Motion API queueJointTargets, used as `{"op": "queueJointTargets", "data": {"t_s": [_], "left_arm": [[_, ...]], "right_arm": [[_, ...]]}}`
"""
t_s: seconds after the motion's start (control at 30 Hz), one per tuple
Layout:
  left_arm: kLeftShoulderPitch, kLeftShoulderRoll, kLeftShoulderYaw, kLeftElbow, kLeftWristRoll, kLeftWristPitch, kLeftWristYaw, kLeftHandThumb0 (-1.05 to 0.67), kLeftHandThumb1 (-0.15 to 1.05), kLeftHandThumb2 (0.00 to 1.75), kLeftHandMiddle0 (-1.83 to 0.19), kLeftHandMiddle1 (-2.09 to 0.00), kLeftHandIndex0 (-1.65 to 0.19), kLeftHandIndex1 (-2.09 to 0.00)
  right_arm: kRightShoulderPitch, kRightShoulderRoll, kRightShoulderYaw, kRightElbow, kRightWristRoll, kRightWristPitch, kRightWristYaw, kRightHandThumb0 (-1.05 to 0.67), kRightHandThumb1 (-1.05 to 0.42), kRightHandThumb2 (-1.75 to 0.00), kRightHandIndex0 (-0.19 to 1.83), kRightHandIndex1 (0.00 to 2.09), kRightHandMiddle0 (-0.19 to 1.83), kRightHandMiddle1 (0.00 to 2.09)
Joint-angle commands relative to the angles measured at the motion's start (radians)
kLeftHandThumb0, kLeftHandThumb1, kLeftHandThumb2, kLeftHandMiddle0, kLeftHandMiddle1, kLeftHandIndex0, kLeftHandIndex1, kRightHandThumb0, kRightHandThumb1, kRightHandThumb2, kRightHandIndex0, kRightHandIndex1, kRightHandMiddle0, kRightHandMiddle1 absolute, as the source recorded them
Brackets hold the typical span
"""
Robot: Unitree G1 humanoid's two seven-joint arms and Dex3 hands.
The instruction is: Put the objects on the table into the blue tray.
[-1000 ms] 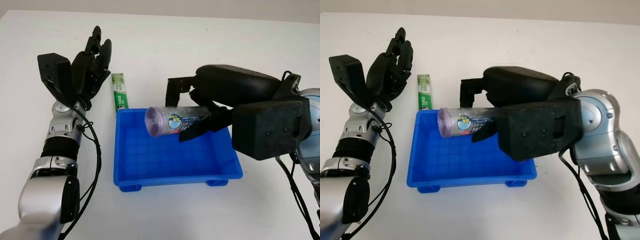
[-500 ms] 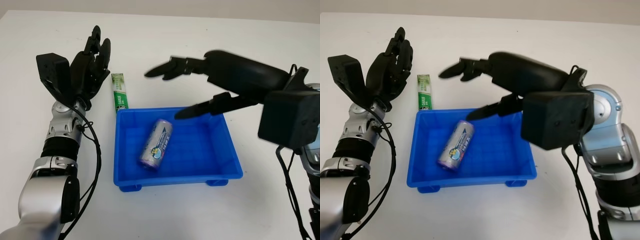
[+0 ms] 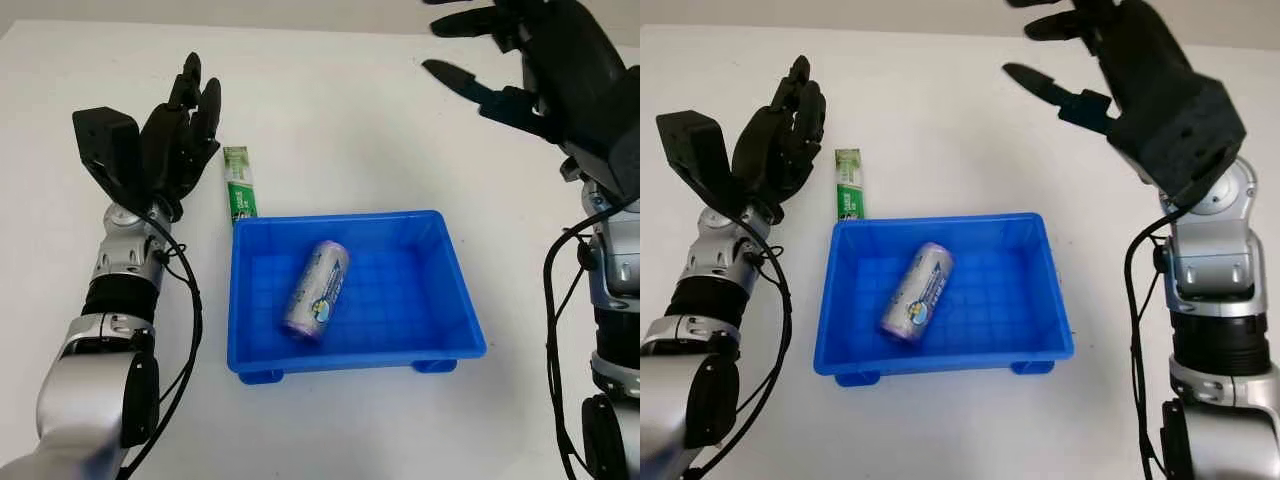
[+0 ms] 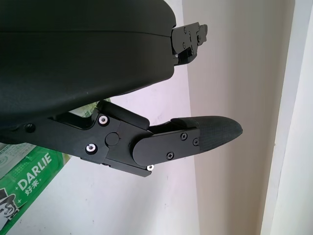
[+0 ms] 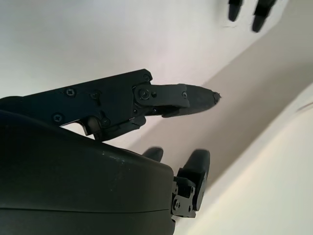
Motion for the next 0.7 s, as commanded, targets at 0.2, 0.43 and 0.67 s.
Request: {"op": "queueJointTargets", "data": {"t_s": [0.2,0.43,0.67], "left_arm": [[0.012,0.017,0.0,-0.002,0.014,-0.019,0.007,-0.74,1.05,0.59,0.19,-0.02,0.19,-0.01],[0.021,0.031,-0.001,-0.032,0.014,-0.048,-0.008,-0.71,1.05,0.58,0.18,-0.05,0.18,-0.04],[-0.038,0.121,0.017,0.044,-0.023,-0.09,-0.202,-0.65,1.05,0.4,0.13,-0.07,0.1,-0.08]], "right_arm": [[0.083,0.012,-0.052,0.058,0.062,0.036,-0.027,-0.63,-1.05,-0.65,-0.19,0.15,-0.18,0.15],[0.12,0.039,-0.067,0.098,0.11,0.077,-0.049,-0.67,-1.05,-0.68,-0.19,0.0,-0.19,0.02],[0.14,0.06,-0.061,0.079,0.117,0.101,-0.074,-0.69,-1.05,-0.65,-0.19,0.01,-0.19,0.04]]}}
